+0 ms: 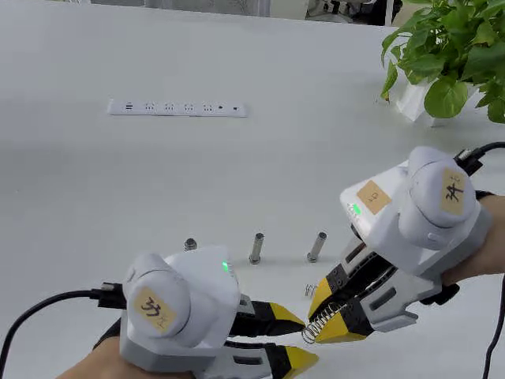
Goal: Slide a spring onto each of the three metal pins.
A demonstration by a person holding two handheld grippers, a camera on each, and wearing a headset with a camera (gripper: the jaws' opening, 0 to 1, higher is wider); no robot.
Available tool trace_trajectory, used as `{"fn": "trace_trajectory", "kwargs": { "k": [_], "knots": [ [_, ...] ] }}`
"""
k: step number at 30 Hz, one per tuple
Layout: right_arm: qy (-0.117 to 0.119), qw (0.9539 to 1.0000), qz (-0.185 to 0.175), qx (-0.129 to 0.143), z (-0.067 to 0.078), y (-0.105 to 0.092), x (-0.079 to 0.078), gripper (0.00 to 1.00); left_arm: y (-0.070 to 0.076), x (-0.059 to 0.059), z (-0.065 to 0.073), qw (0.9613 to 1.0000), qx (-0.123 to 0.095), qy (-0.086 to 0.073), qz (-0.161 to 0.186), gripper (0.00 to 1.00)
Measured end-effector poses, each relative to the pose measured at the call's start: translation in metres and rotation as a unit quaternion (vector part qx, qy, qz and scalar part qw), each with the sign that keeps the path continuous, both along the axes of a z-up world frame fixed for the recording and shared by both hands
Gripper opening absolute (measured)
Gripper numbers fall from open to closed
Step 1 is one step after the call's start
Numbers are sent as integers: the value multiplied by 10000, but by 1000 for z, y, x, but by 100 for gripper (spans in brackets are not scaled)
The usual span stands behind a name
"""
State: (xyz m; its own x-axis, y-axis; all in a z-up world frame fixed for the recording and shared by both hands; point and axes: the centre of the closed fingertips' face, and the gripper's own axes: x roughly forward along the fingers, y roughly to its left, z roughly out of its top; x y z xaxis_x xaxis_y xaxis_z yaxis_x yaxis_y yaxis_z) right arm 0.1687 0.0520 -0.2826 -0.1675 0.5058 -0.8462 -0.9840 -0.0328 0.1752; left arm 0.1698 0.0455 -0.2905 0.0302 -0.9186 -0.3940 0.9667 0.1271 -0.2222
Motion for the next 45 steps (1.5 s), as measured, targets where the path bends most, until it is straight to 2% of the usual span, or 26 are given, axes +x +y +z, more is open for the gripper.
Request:
{"fn": "trace_trajectory", "kwargs": {
  "k": [7,9,11,14,23,27,28,30,31,32,37,40,45],
  "knots": [
    [-83,9999,90,-28,-2,0,2,7,18,13,-8,9988,89,-46,488,44],
    [-122,9999,101,-66,-3,-1,4,7,25,18,-11,9976,150,-22,671,50],
    [-150,9998,133,-86,-3,-1,6,7,31,23,-13,9965,199,-72,806,57],
    [-174,9997,136,-123,-4,-2,8,7,40,29,-13,9946,198,-78,1014,64],
    [-222,9992,229,-242,-7,-4,13,7,69,51,-12,9850,189,-118,1708,79],
    [-224,9990,250,-296,-8,-4,15,7,80,59,-12,9801,232,-243,1958,88],
    [-246,9989,254,-312,-9,-5,16,7,84,62,-13,9778,241,-272,2063,90],
    [-257,9987,262,-357,-10,-6,17,7,89,64,-13,9756,230,-245,2170,94],
    [-266,9986,282,-370,-11,-6,18,7,92,67,-12,9736,221,-281,2253,96],
    [-267,9985,289,-373,-11,-6,18,7,93,67,-12,9733,209,-308,2267,98],
    [-290,9983,331,-394,-11,-5,21,7,101,72,-12,9687,234,-365,2446,99],
    [-316,9980,356,-407,-9,-5,24,7,105,72,-13,9667,298,-480,2495,99],
    [-423,9967,436,-543,-9,-8,33,7,107,73,-12,9630,256,-469,2641,99]
  ]
}}
